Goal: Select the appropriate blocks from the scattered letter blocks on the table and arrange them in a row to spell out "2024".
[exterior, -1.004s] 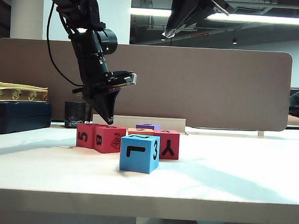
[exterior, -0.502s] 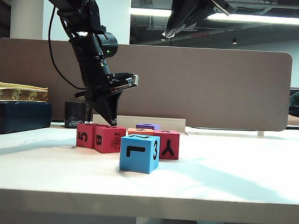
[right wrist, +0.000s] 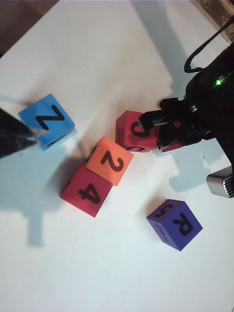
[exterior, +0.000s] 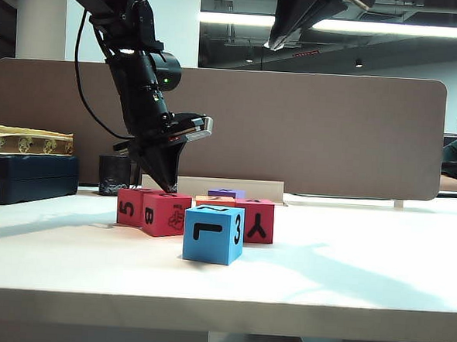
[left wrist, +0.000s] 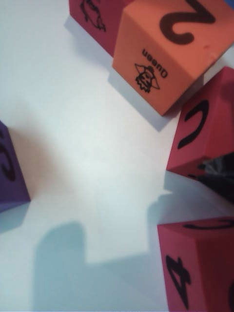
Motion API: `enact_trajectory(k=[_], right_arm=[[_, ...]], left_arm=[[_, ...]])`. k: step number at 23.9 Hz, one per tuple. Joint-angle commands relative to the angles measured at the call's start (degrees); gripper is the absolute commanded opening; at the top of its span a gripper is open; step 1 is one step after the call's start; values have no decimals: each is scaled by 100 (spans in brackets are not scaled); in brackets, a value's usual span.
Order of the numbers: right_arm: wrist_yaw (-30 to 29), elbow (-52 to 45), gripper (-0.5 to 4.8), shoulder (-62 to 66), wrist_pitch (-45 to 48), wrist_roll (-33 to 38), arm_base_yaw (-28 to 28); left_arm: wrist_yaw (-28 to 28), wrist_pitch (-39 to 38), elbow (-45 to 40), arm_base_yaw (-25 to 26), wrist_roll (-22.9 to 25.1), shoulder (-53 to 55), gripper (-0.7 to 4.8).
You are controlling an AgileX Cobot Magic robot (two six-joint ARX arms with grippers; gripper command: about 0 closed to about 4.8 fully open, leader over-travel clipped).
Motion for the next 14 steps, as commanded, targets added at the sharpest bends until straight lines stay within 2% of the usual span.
enact_trajectory(k=[1,10,14], right_arm=[[90,96,-3,-50,-39,-63,0],[92,94,-3,-63,-146,-63,0],[87,94,-4,-63,-170,-63,0]], left_arm=[[52,-52,7,-116,114,-11,-6],[-7,-35,7,-339,278,-9,-6],[-601,131,48,-319,256,-24,-6]])
